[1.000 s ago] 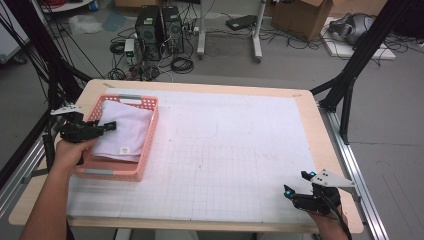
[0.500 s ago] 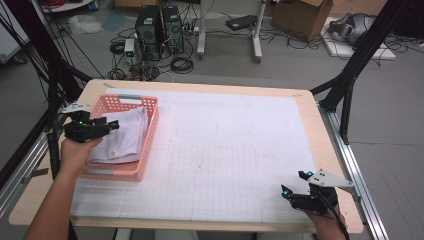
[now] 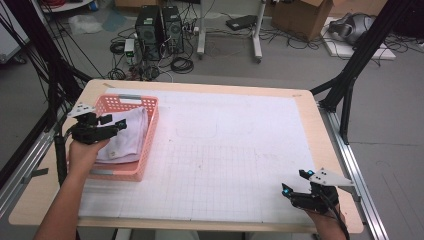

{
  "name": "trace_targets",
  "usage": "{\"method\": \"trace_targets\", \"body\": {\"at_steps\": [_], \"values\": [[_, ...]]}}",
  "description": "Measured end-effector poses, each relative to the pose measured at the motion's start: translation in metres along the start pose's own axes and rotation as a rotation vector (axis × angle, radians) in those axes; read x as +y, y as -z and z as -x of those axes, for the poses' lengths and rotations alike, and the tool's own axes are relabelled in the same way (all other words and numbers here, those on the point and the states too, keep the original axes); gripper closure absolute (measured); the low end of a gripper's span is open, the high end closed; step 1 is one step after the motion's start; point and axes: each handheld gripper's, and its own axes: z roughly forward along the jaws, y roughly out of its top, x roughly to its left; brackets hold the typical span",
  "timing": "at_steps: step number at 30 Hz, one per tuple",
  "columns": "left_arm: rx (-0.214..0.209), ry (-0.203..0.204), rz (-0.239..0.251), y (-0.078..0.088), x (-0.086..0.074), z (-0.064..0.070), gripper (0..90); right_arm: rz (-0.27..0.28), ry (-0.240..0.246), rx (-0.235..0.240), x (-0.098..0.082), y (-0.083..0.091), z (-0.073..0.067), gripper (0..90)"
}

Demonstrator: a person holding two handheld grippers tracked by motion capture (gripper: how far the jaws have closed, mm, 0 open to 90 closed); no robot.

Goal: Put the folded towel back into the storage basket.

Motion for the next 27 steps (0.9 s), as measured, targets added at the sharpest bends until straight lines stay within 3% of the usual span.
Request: {"method": "trace_targets", "body": {"at_steps": [3, 6, 11, 16, 22, 27], "values": [[-0.039, -0.008, 0.126, 0.012, 0.001, 0.015, 26.6, 0.016, -0.007, -0.002, 0.001, 0.001, 0.001, 20.0], [-0.062, -0.031, 0.161, 0.017, 0.001, 0.033, 18.3, 0.029, -0.010, 0.000, 0.002, 0.001, 0.001, 19.9], [-0.154, -0.043, 0.206, 0.022, -0.001, 0.065, 19.2, 0.059, -0.010, 0.006, 0.006, 0.002, 0.001, 19.9], [-0.248, -0.074, 0.215, 0.027, -0.007, 0.101, 19.4, 0.086, -0.013, 0.006, 0.009, 0.003, 0.000, 18.1], [-0.311, -0.106, 0.208, 0.025, -0.027, 0.138, 19.5, 0.108, 0.000, -0.009, 0.012, 0.005, -0.003, 18.0], [-0.353, -0.117, 0.169, 0.016, -0.050, 0.164, 19.6, 0.125, 0.001, -0.016, 0.013, 0.005, -0.001, 17.9]]}}
